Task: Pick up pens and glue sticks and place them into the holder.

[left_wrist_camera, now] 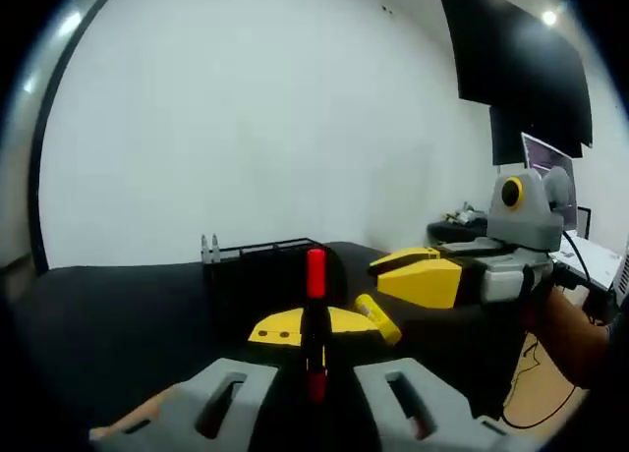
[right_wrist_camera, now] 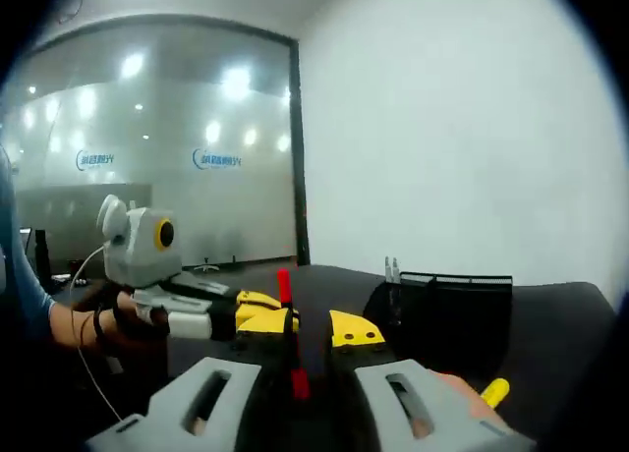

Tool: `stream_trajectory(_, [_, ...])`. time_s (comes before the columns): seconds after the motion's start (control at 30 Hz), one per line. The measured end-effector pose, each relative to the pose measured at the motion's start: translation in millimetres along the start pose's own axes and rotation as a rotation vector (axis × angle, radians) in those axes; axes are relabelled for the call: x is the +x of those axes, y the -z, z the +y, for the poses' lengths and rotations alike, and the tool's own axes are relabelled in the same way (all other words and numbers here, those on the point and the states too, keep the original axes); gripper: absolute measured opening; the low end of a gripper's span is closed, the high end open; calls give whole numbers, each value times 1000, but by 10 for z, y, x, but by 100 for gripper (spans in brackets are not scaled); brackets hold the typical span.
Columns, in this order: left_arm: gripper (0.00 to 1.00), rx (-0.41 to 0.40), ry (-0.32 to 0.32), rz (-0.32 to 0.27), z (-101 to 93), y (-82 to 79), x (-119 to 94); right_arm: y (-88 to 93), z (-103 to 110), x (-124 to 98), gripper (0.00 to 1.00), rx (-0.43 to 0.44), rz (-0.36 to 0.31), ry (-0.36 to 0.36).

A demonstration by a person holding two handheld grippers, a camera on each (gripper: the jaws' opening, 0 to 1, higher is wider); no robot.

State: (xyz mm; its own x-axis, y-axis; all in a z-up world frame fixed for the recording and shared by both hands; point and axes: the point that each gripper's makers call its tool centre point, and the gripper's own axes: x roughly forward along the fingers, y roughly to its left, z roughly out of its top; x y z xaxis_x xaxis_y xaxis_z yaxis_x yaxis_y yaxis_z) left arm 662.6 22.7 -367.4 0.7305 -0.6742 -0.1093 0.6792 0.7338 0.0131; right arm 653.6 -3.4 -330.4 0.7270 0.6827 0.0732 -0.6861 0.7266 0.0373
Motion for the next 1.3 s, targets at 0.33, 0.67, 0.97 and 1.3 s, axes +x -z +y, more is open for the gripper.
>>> stream_trajectory(0.33, [9,34,4,-4,-29,0,-25,-58,189,184,11,-16,7,-46])
stream_trajectory(0.67, [9,48,10,-6,-10,-11,-7,-23,212,213,7,-20,25,-39])
stream_trajectory(0.97, [9,54,12,-5,-12,2,-18,11,236,236,4,-32,39,-36])
stream_trajectory(1.3, [26,64,63,-12,-34,60,-5,-54,206,230,3,-43,23,-17])
